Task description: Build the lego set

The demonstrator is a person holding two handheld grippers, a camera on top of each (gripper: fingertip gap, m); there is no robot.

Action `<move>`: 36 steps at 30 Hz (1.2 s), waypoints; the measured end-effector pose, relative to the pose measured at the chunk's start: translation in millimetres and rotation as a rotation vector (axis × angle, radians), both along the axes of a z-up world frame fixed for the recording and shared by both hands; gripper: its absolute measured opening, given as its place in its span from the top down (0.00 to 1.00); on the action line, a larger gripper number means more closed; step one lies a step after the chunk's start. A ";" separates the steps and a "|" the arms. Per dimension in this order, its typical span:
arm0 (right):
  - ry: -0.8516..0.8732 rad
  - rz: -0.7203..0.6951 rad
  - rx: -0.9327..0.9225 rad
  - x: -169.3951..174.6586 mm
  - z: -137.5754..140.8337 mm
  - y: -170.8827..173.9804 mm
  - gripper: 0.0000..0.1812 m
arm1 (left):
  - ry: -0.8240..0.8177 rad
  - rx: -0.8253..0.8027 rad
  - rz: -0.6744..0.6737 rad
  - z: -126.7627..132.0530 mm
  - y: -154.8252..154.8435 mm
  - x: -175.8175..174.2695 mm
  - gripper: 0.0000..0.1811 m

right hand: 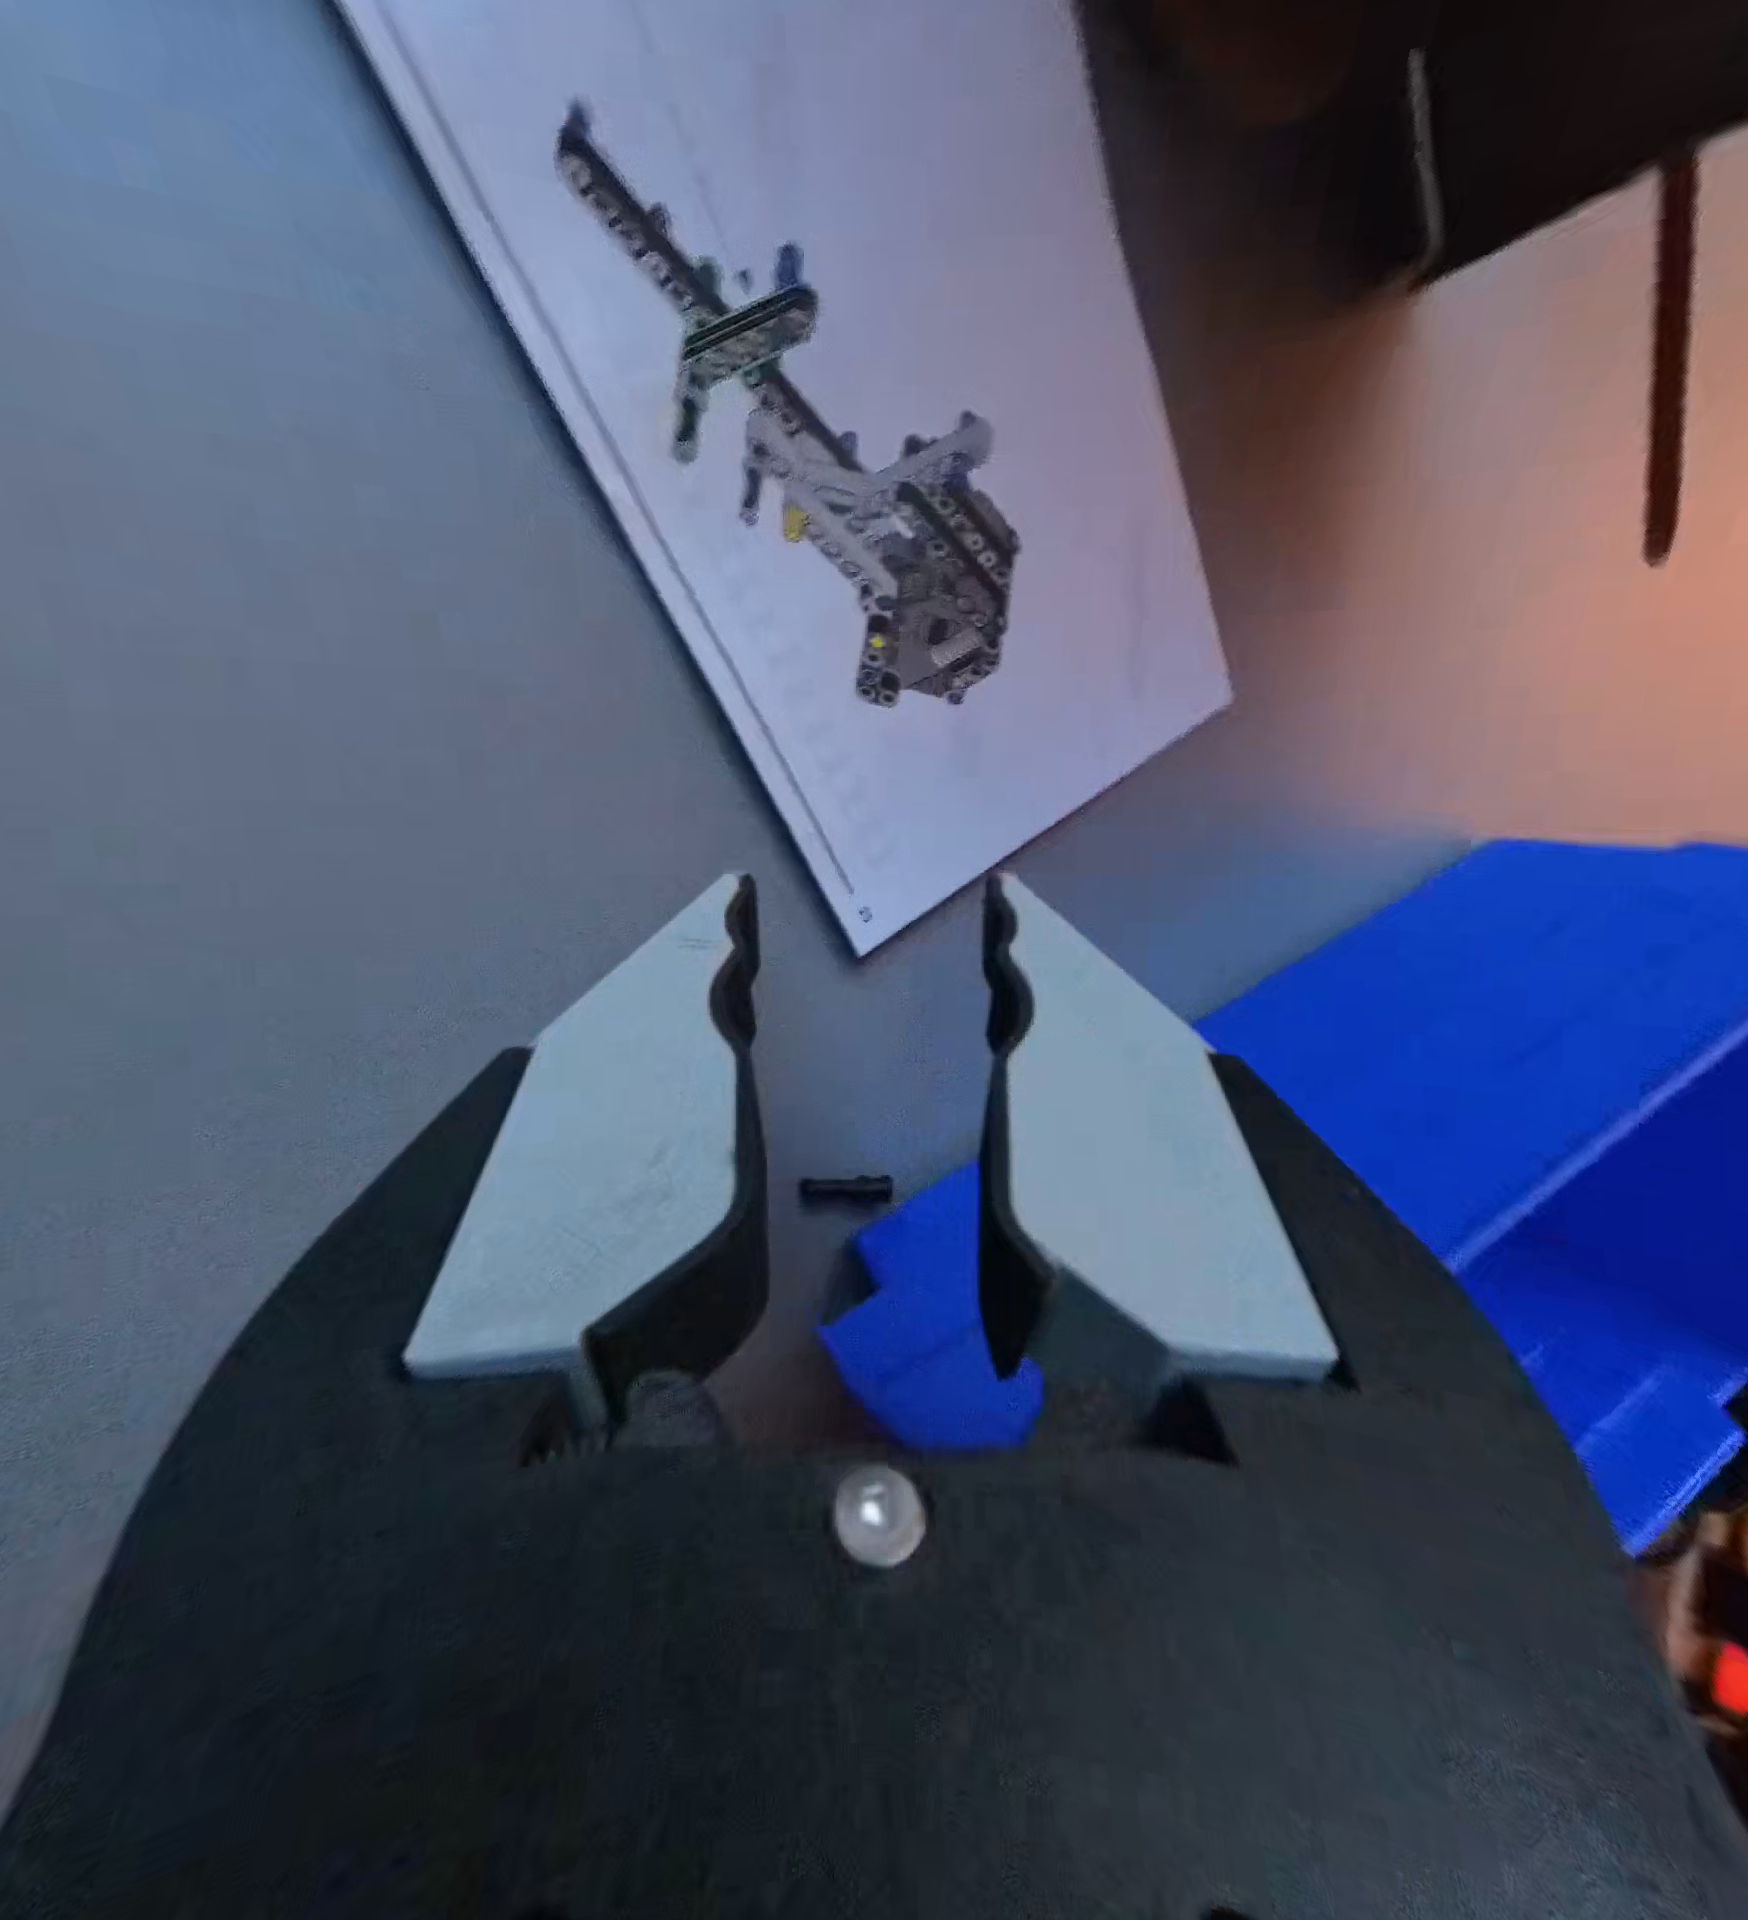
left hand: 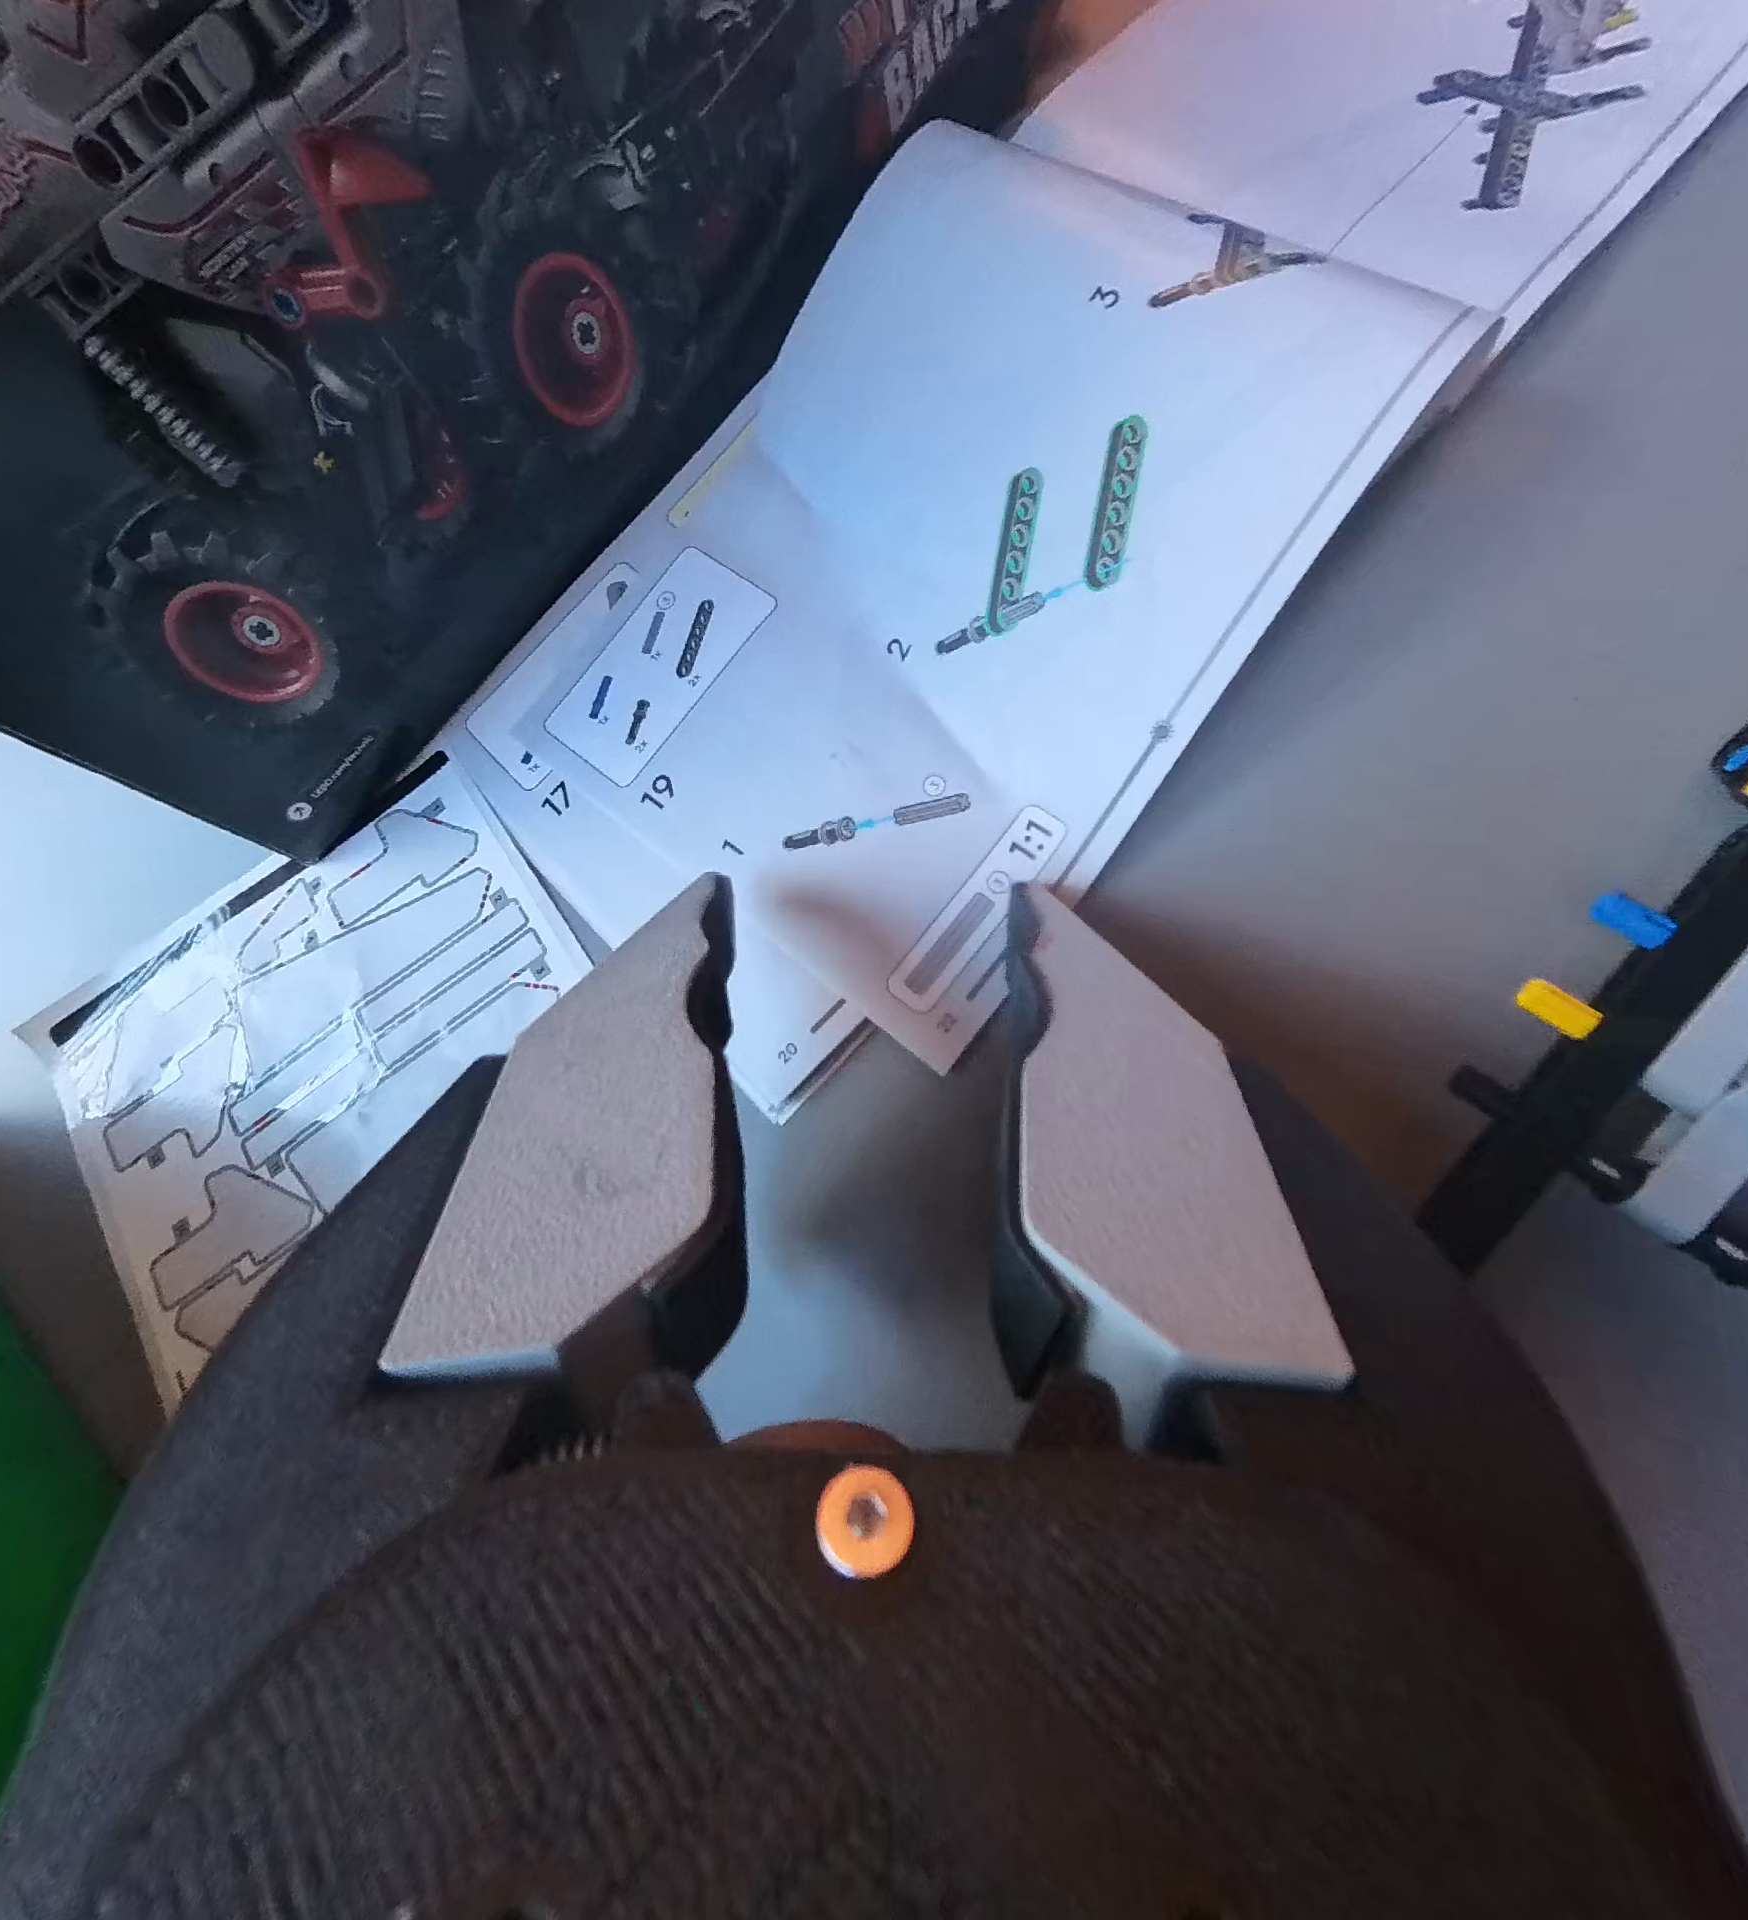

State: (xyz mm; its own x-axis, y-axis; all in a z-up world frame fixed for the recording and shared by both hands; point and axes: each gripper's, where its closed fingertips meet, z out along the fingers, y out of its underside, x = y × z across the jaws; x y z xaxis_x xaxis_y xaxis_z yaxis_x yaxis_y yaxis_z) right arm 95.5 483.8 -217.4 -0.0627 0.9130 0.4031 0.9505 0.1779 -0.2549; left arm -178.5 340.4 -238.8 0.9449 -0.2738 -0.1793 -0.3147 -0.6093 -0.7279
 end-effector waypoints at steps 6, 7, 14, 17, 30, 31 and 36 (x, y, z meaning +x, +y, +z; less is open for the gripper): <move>-0.312 0.239 0.048 8.1 -19.4 0.8 0.72 | -0.017 -0.007 0.005 -0.3 -0.8 -1.6 0.71; -0.334 0.250 0.048 8.9 -22.1 1.9 0.71 | -0.021 -0.008 0.004 -0.4 -0.8 -1.6 0.71; -0.400 0.318 0.141 7.8 -24.3 18.0 0.74 | -0.034 -0.018 -0.004 -1.6 -1.2 -0.5 0.71; -0.438 0.343 0.174 10.6 -26.2 22.8 0.81 | -0.039 -0.020 -0.005 -1.8 -1.3 -0.5 0.71; -0.413 0.377 0.171 5.9 -25.5 23.3 1.00 | -0.053 -0.027 -0.004 -2.4 -1.3 -0.3 0.71; -0.408 0.373 0.181 4.7 -23.6 24.7 1.00 | -0.052 -0.026 -0.005 -2.3 -1.3 -0.3 0.71; -0.351 0.347 0.175 -4.9 -10.1 25.1 1.00 | -0.053 -0.026 -0.005 -2.4 -1.5 -0.3 0.71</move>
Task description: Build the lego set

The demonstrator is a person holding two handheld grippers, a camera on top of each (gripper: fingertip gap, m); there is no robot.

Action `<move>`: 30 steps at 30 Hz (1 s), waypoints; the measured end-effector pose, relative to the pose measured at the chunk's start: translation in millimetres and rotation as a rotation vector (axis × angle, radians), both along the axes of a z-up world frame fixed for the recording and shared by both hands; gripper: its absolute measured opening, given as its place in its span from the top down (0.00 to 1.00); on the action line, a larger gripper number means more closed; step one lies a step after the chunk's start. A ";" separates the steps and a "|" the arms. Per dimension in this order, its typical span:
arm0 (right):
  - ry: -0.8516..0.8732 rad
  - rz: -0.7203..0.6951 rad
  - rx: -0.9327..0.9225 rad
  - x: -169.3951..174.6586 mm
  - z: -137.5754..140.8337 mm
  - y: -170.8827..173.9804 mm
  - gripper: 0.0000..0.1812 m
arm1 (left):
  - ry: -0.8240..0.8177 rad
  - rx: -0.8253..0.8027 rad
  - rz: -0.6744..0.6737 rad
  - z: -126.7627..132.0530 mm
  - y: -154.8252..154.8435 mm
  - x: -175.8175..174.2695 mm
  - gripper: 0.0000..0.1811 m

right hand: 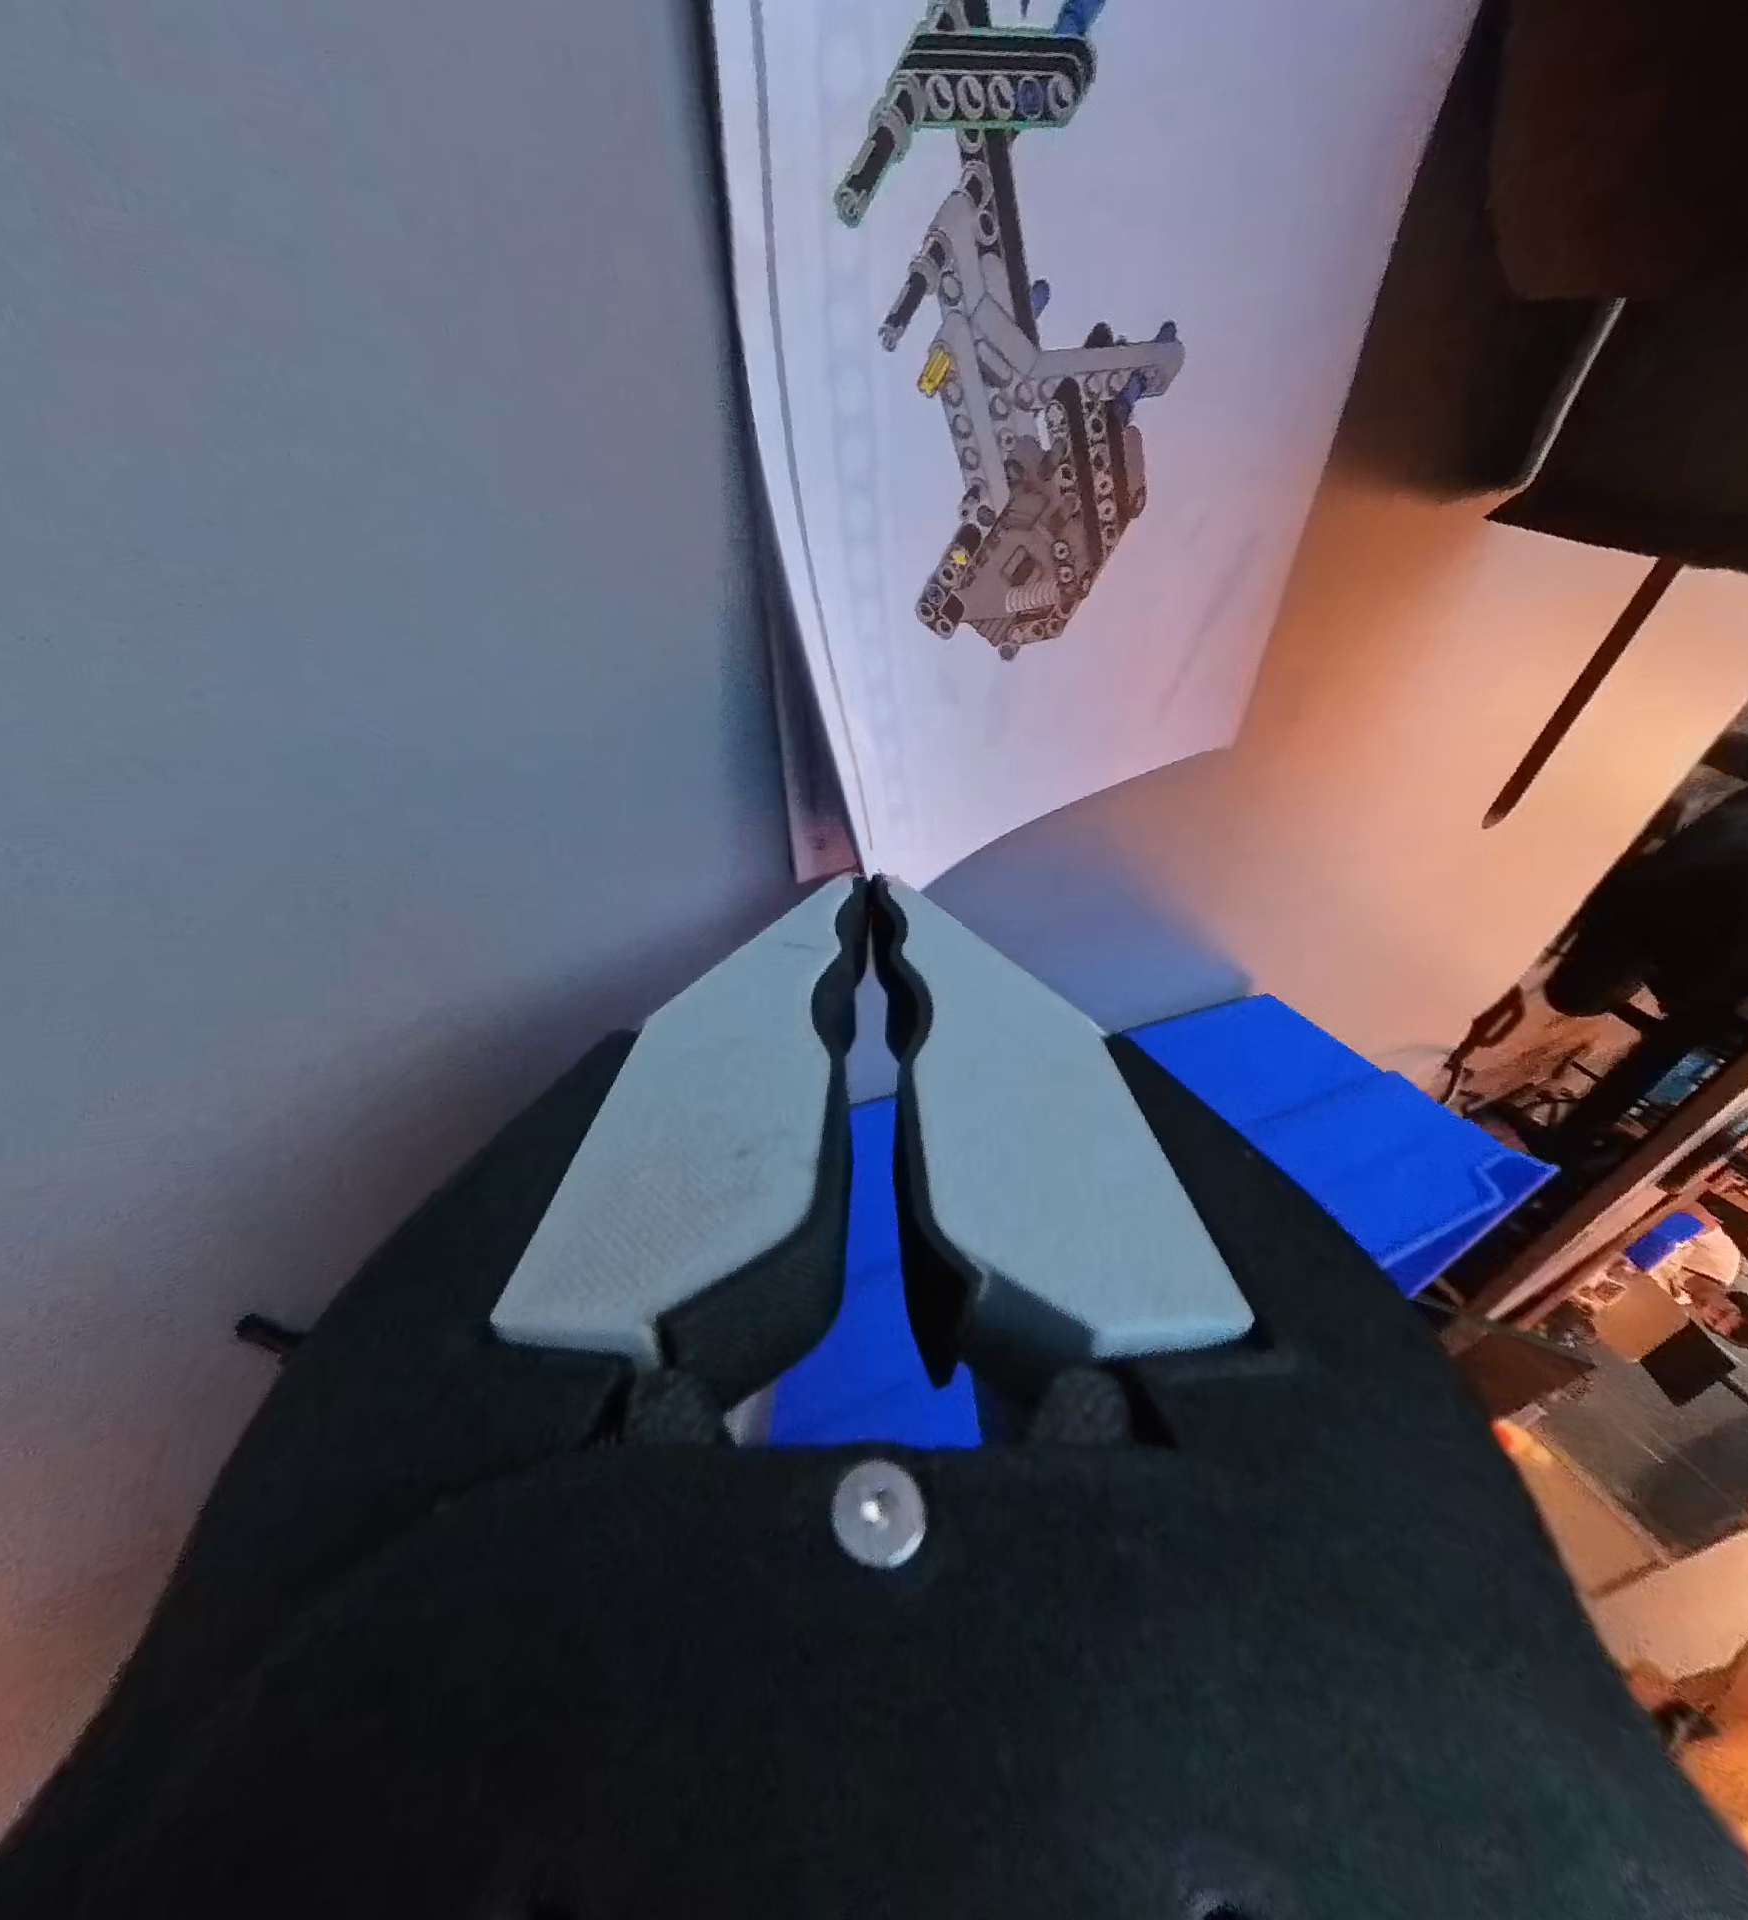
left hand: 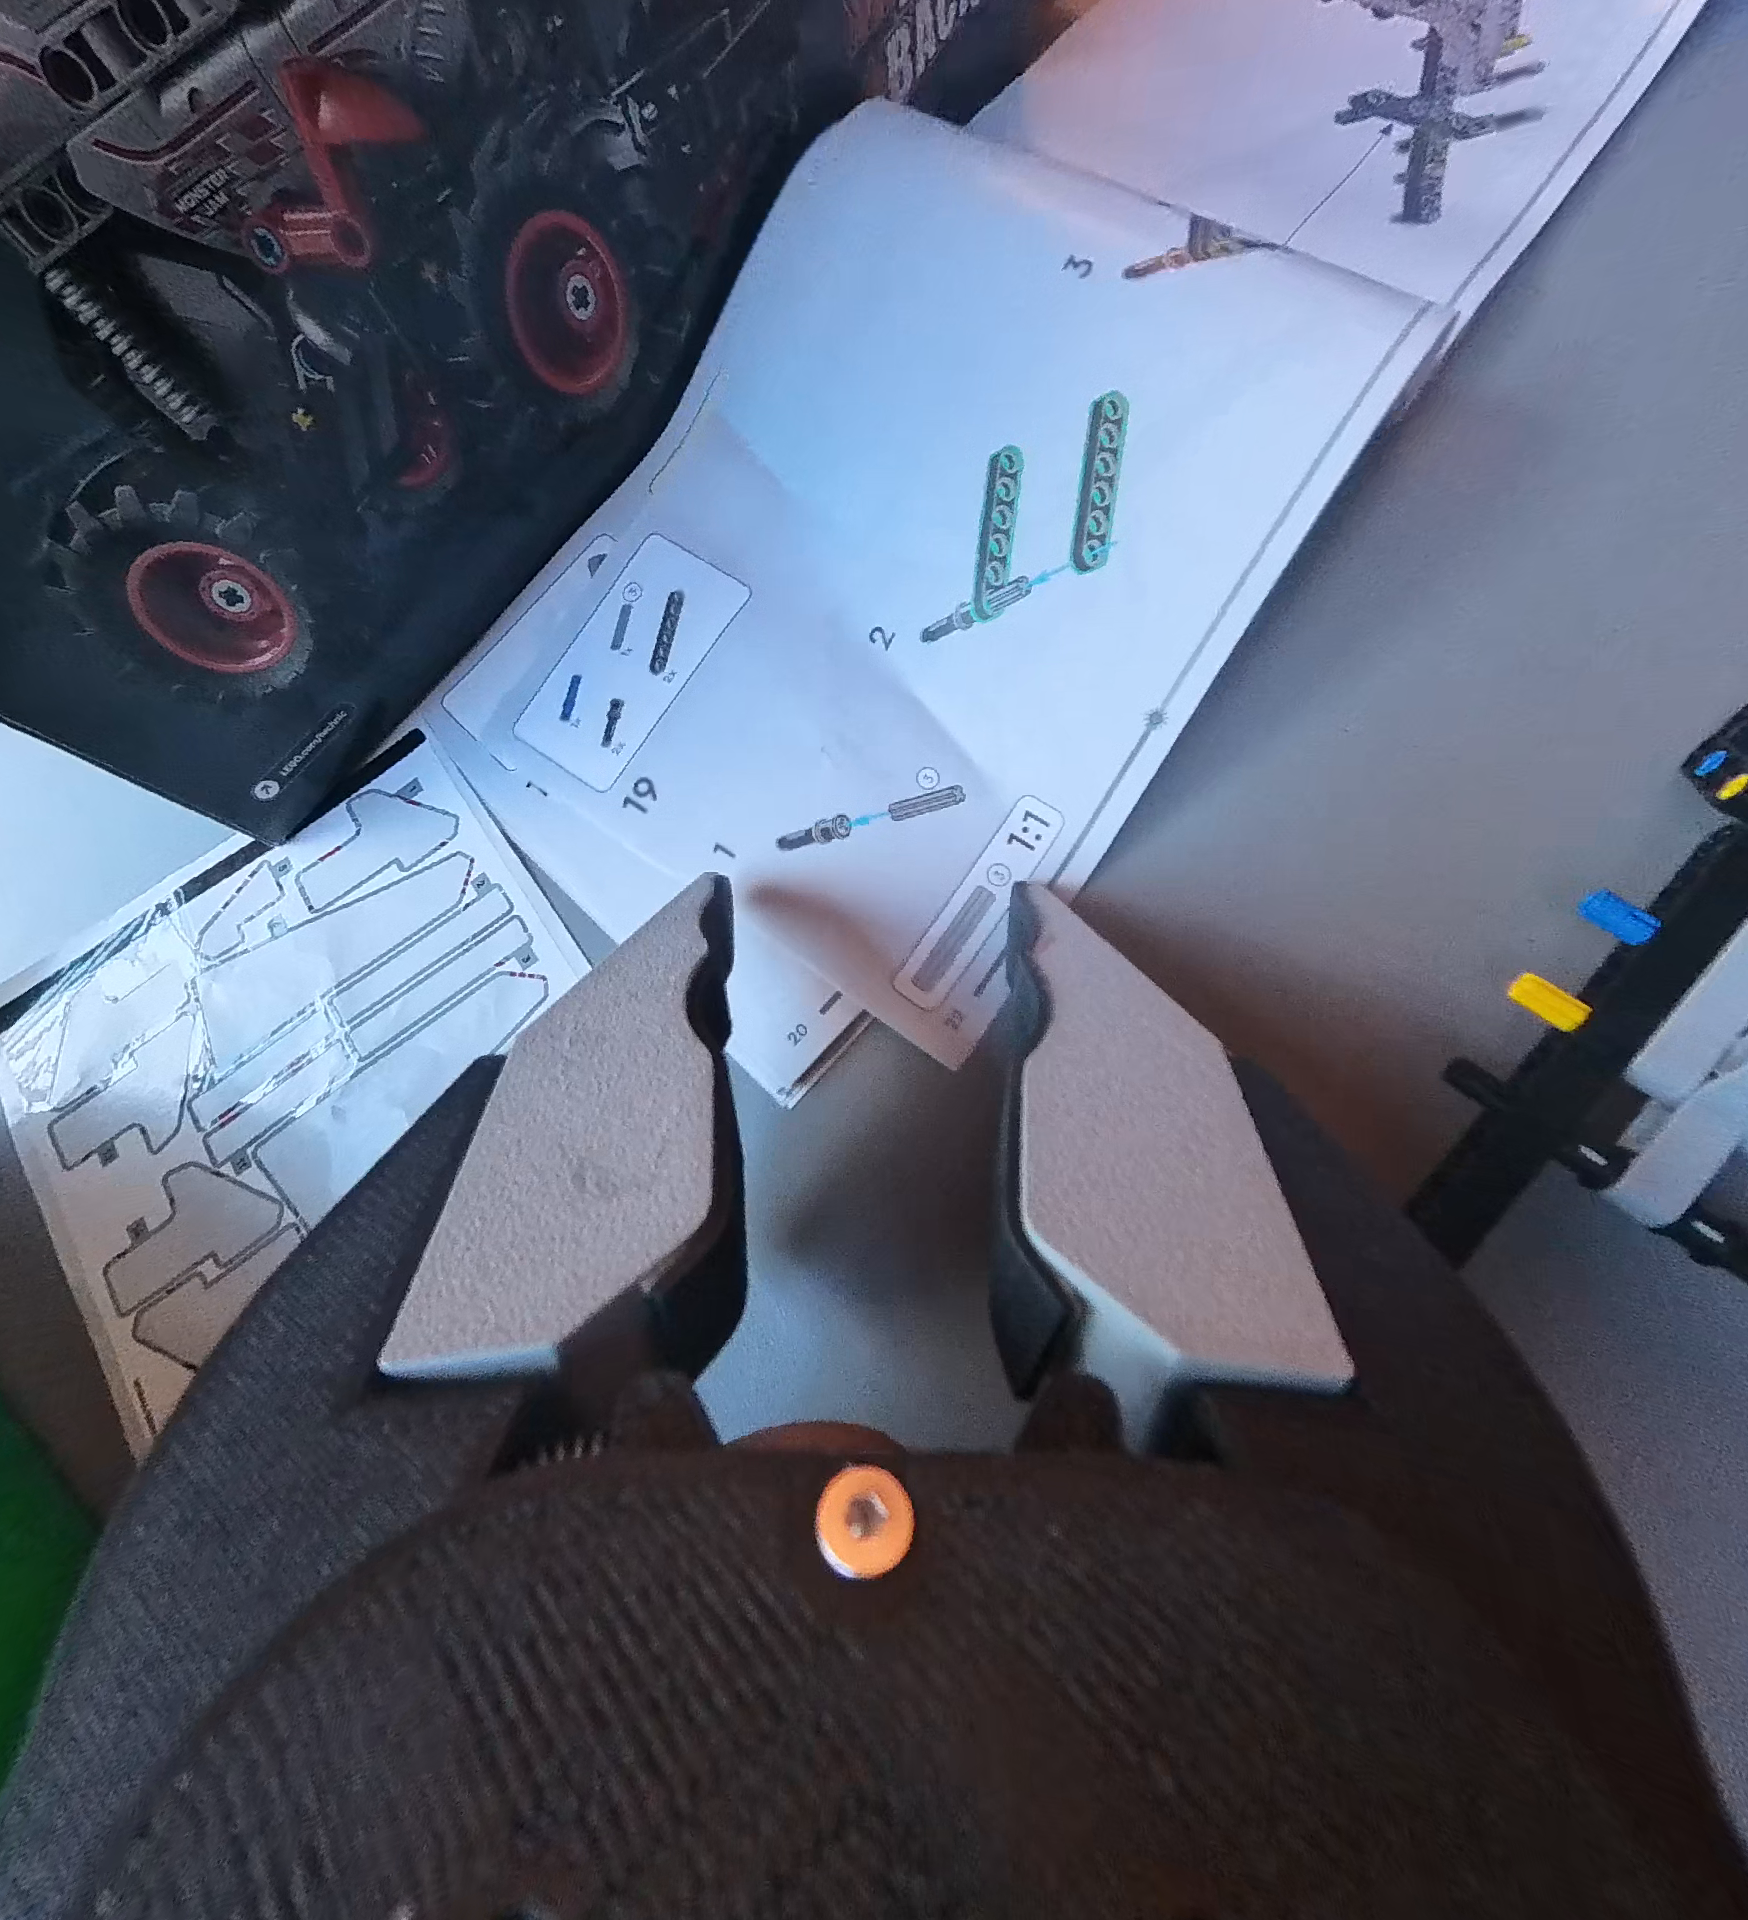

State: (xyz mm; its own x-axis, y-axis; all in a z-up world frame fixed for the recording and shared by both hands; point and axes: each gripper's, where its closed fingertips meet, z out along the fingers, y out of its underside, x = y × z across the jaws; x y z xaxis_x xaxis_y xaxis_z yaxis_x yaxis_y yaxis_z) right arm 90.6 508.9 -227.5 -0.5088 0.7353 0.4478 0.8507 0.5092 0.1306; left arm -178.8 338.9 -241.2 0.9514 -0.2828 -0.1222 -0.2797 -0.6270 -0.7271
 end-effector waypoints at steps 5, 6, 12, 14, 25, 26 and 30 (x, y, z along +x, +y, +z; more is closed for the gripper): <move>0.041 0.002 0.006 -9.9 13.9 -0.4 1.00 | 0.000 0.000 0.000 0.0 -0.1 0.0 0.71; 0.042 0.002 0.010 -10.4 15.3 -0.1 1.00 | 0.000 0.000 0.000 -0.1 0.0 0.0 0.71; 0.051 0.004 0.015 -12.7 18.3 0.2 1.00 | 0.002 0.001 0.000 -0.1 -0.1 0.0 0.71; 0.047 -0.001 0.012 -11.6 16.6 0.6 1.00 | 0.002 0.001 0.000 0.0 -0.1 -0.1 0.71; 0.284 0.018 -0.202 -38.6 33.2 -63.4 0.92 | -0.033 0.066 0.045 16.3 1.8 -5.0 0.71; 0.355 0.032 -0.232 -49.2 40.3 -75.5 0.92 | -0.048 0.093 0.052 23.0 2.3 -5.7 0.71; 0.765 0.028 -0.387 -105.0 72.7 -111.6 1.00 | -0.082 0.164 0.077 42.1 2.1 -11.1 0.72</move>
